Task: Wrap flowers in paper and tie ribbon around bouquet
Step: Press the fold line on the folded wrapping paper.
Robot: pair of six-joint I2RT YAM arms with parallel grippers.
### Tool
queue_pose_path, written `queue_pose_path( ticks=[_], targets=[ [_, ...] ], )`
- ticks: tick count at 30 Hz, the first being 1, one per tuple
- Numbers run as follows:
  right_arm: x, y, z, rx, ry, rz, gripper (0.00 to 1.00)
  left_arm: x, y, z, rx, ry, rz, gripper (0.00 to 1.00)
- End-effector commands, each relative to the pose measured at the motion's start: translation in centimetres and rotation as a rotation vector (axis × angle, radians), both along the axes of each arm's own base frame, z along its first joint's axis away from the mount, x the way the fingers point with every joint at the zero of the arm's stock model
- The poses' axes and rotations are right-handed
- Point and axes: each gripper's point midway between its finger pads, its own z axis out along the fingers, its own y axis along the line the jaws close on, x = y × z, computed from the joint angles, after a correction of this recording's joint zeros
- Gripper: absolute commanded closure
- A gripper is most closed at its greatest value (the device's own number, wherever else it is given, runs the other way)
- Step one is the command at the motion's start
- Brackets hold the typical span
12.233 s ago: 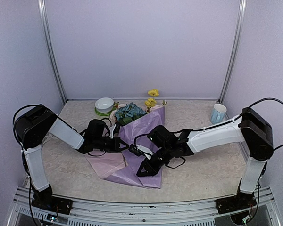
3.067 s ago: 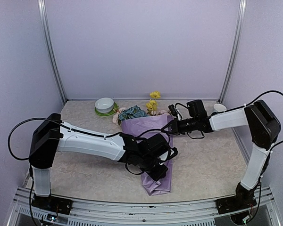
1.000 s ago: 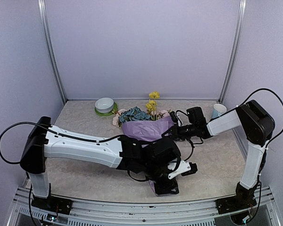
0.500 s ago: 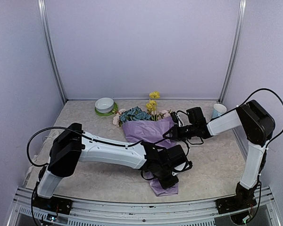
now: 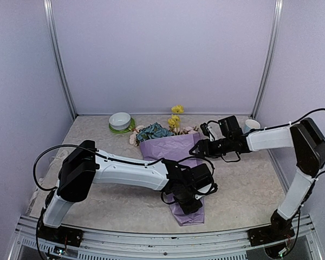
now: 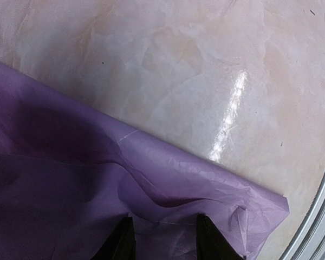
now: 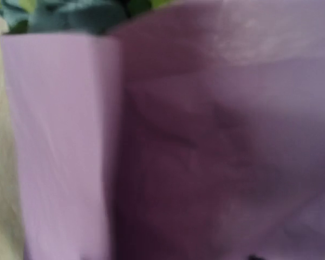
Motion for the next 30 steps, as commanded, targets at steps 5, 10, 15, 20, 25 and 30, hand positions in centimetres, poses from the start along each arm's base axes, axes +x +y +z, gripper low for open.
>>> queue_pose_path(
  ticks=[5,10,15,20,25,30],
  targets=[
    [-7.2,-4.3,0.1,-0.127,0.081,0.017,0.0,-0.6,0.1,-0.4,0.011,0.005,-0.05,0.61],
    [-11.7,-4.1,-3.5,-0.061,0.236,0.102,0.0,-0.9,0.0,-0.4,0.009,-0.01,-0.069,0.61],
    [-14.5,-2.0,-4.5,0.059,0.308,0.219,0.0,-1.0,0.0,-0.4,0.012,-0.015,-0.071,0.6],
    [-15.6,-1.8,-5.0,0.093,0.341,0.219,0.0,-0.9,0.1,-0.4,0.014,-0.02,-0.071,0.6],
    [-15.4,-1.3,-6.8,0.088,0.358,0.186,0.01,-1.0,0.1,-0.4,0.009,-0.019,-0.077,0.6],
    [-15.0,0.5,-7.0,0.145,0.354,0.2,0.09,-1.0,0.1,-0.3,0.007,-0.023,-0.076,0.6]
  ],
)
